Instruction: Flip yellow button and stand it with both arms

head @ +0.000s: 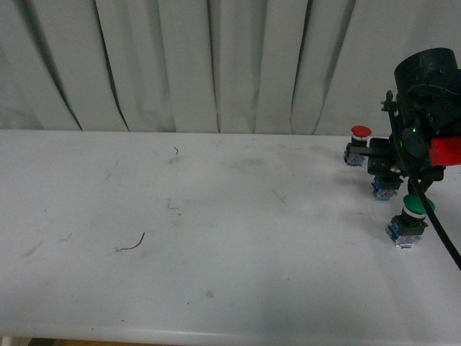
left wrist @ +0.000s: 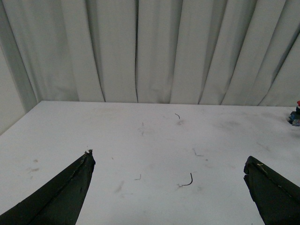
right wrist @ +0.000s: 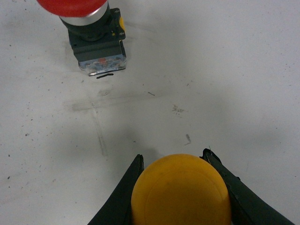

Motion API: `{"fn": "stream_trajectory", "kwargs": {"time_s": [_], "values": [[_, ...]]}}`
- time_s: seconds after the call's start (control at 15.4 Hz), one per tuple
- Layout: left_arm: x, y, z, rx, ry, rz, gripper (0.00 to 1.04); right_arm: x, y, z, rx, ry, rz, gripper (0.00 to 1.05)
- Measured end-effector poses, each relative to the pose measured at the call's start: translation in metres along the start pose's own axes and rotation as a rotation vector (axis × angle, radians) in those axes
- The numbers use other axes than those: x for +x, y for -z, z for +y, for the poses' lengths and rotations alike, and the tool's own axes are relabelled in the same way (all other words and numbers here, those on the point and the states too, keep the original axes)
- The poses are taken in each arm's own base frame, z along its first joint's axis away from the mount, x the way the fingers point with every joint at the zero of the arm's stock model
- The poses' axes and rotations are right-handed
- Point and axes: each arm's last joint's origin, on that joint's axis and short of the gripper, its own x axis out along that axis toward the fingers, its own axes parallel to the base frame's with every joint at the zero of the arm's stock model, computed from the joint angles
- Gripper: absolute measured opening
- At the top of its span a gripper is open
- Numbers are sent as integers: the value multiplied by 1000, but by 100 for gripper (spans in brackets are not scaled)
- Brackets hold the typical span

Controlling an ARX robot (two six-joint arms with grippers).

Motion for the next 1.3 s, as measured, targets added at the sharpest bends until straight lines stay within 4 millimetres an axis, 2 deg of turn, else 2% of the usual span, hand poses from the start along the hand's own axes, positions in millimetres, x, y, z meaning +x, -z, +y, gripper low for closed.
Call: {"fn": "stream_trajectory", "kwargs": {"time_s": [0.45,0.52,0.65,0.78,0.84,1.04,1.1,1.17,1.3], "values": [[0,0,0,0,0,0,98,0,-2,4,-4,-5,-6,35],[0,0,0,0,0,0,98,0,-1,4,-9,-5,-4,38],[0,0,0,0,0,0,98,1,1,7,-15,-8,-4,60],[0,0,0,0,0,0,98,2,1,7,-15,-9,-3,71],[0,0,0,0,0,0,98,2,1,8,-16,-9,-3,82],[0,0,0,0,0,0,98,2,0,8,-10,-11,-6,100],[0,0,0,0,0,0,98,2,0,8,-8,-18,-11,97],[0,0,0,0,0,0,98,-1,-2,9,-1,-35,-18,98],[0,0,0,0,0,0,98,-16,-10,9,14,-78,-57,98]]}}
